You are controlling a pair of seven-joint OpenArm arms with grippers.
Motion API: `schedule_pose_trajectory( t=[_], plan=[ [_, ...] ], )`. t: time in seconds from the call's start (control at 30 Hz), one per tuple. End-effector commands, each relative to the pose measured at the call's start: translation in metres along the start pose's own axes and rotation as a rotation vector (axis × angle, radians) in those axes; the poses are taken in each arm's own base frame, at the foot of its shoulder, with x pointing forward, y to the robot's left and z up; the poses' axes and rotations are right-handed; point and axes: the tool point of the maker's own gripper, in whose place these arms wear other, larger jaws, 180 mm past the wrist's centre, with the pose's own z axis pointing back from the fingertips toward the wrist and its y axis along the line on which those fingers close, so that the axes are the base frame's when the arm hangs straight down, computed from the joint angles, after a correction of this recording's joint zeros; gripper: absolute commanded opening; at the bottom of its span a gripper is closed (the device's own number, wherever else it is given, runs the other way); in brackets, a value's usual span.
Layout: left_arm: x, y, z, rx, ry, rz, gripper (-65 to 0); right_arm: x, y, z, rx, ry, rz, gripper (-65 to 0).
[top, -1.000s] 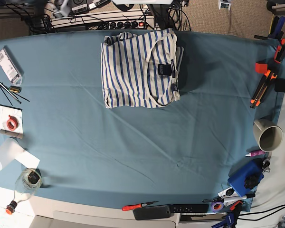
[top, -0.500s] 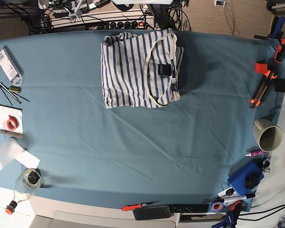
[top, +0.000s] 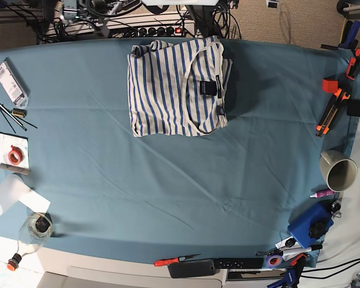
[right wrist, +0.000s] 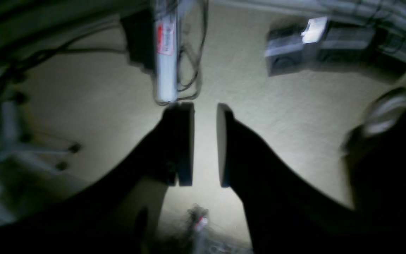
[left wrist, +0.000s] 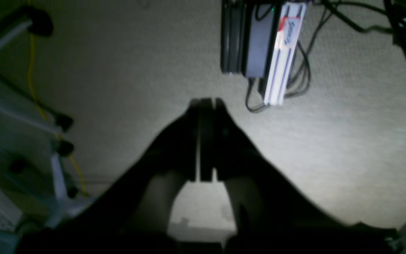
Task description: Fold the T-shirt properly
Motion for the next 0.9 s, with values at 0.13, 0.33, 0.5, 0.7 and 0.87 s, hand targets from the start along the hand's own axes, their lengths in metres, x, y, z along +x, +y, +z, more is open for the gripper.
schedule_pose_trajectory(
  t=[0.13, 0.33, 0.5, 0.7, 0.87],
  plan=[
    [-0.007, -0.002, -0.016, -0.003, 0.013, 0.001, -65.0, 0.021, -0.007, -0.013, -0.158, -0.187, 0.206, -52.9],
    [0.007, -0.006, -0.033, -0.014, 0.067, 0.014, -65.0, 0.018, 0.003, -0.026, -0.234, -0.275, 0.382, -52.9],
    [0.019, -0.005, -0.035, -0.013, 0.061, 0.015, -65.0, 0.014, -0.004, -0.029, -0.251, -0.233, 0.453, -52.9],
    [0.021, -0.005, -0.035, -0.013, 0.051, 0.014, -65.0, 0.023, -0.011, -0.026, -0.267, -0.254, 0.41, -52.9],
    [0.022, -0.005, -0.035, -0.013, 0.051, 0.015, -65.0, 0.029, -0.013, -0.025, -0.273, -0.261, 0.398, -52.9]
  ],
)
